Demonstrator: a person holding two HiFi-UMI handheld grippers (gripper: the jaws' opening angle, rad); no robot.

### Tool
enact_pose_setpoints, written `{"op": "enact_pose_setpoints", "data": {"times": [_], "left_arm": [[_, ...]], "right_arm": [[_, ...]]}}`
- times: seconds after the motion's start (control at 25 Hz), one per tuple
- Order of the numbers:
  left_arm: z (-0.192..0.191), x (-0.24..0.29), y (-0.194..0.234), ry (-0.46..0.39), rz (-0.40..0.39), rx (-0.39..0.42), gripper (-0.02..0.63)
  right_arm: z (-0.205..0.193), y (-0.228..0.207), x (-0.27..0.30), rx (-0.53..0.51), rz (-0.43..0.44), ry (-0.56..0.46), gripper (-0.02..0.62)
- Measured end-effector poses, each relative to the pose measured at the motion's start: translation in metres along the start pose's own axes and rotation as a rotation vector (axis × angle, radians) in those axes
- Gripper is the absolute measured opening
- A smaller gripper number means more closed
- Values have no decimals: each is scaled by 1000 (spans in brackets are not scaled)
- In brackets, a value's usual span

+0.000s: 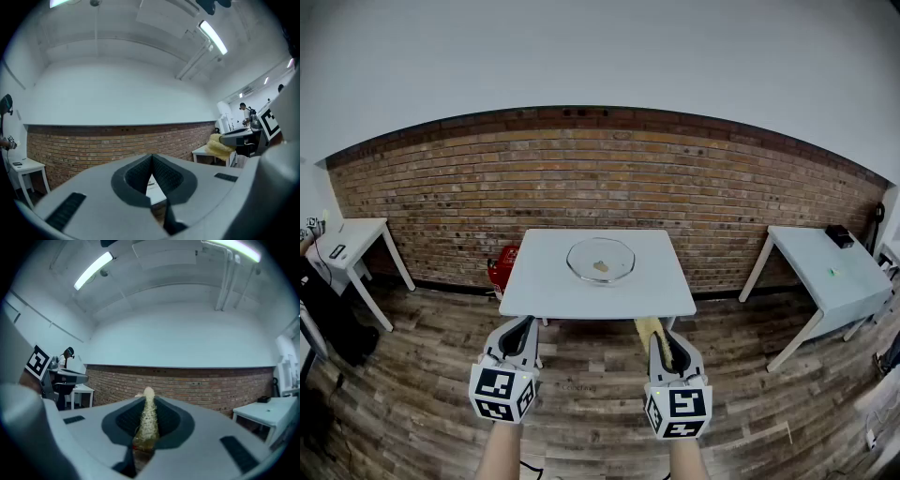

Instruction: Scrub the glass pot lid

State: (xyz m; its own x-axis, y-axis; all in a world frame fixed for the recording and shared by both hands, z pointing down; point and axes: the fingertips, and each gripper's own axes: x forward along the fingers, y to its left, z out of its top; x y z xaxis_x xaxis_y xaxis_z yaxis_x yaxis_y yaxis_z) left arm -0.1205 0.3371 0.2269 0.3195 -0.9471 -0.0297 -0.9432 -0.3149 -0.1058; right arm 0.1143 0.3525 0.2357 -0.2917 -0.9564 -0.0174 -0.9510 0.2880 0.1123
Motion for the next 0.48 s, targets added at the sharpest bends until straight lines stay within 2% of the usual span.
{"op": "enact_pose_setpoints", "data": {"times": [0.48], "left_arm": [[3,3,-6,-1,3,15,9]], "right_arm": [[2,-7,-2,-1,-11,-7,58]]}}
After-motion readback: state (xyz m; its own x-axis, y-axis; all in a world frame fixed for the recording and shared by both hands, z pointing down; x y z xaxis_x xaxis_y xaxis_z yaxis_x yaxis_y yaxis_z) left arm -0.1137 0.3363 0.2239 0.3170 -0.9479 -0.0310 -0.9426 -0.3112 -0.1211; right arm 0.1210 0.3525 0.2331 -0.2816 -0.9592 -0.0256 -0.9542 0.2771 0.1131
